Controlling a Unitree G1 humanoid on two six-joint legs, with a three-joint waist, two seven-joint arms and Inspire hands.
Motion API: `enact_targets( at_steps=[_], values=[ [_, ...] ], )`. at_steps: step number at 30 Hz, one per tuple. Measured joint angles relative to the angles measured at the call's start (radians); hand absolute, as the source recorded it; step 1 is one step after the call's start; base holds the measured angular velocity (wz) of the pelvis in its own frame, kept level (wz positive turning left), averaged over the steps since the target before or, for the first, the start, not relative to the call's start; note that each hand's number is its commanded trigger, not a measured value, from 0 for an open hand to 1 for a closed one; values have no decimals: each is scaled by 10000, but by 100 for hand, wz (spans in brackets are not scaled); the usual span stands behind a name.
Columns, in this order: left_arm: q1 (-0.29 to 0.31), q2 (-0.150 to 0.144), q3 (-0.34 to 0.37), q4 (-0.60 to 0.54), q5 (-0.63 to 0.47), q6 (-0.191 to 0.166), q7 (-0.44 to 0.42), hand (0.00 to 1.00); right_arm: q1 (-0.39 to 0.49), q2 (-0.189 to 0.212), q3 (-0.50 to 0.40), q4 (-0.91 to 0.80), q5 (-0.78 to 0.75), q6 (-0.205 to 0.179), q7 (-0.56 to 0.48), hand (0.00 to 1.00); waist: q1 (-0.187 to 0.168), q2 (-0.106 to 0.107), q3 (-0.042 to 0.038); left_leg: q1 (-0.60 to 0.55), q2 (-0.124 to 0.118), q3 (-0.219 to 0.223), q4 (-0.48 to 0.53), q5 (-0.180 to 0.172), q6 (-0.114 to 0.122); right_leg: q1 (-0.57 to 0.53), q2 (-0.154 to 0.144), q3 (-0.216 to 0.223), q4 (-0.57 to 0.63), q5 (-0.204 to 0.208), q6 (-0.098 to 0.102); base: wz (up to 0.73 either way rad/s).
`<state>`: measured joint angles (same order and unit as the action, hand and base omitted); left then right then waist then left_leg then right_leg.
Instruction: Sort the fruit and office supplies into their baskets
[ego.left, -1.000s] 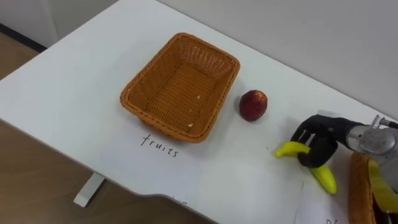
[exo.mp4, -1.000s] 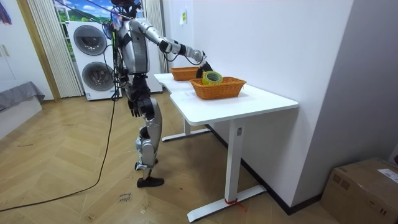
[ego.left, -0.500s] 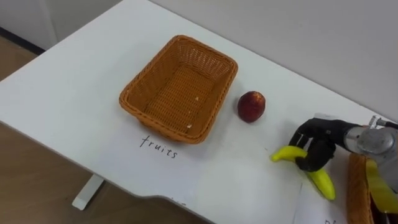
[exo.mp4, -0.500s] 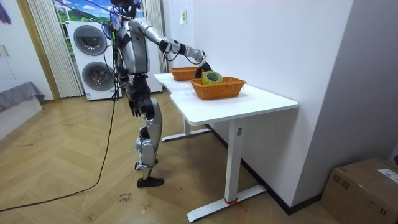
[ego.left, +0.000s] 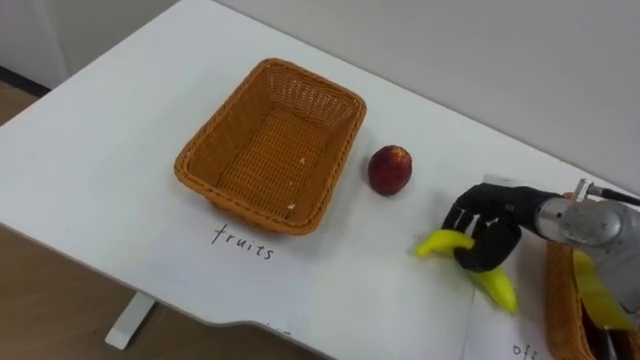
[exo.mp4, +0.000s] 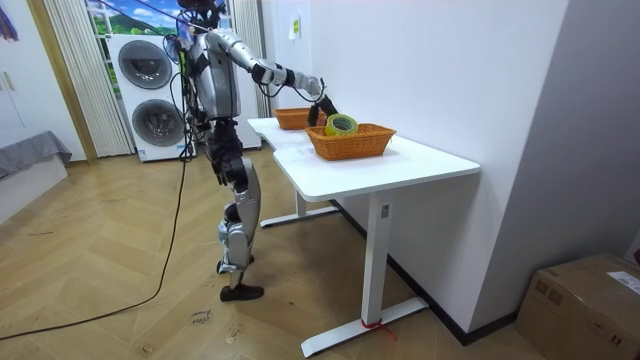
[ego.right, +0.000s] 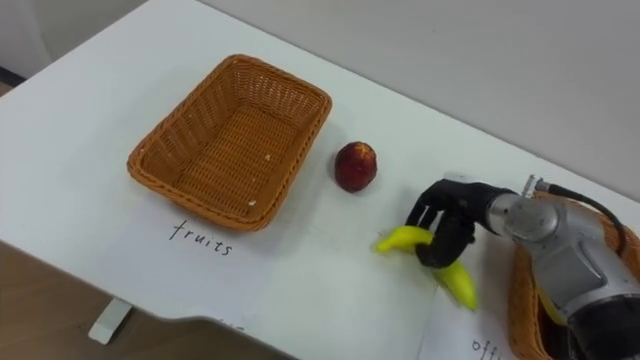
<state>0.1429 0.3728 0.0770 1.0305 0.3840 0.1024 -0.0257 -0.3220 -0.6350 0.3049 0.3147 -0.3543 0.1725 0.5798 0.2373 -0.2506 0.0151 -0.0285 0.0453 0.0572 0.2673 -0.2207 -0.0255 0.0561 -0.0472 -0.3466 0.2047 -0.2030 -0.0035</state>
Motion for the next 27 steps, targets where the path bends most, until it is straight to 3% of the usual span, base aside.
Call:
enact_targets(
  at_steps=[10, 15, 27],
  values=[
    [482, -98, 385, 3, 21, 3, 458, 0, 276, 1, -1207, -1096, 79, -140, -522, 100, -281, 110, -18, 402, -23, -88, -99, 0, 1, 455, -5, -99, -30, 1, 7, 2],
    [820, -154, 386, -170, 39, 6, 640, 0, 278, 2, -1317, -1845, -92, -210, -847, 100, -497, 314, -125, 499, -30, -88, -125, 1, 0, 509, -14, -93, -15, 1, 7, 0],
    [1146, -434, 386, -473, 137, 15, 857, 0, 292, 11, -1316, -3012, -87, -249, -1489, 100, -360, 440, -67, 675, -31, -81, -117, -2, 1, 709, -17, -41, 7, 1, 7, -1]
  ],
)
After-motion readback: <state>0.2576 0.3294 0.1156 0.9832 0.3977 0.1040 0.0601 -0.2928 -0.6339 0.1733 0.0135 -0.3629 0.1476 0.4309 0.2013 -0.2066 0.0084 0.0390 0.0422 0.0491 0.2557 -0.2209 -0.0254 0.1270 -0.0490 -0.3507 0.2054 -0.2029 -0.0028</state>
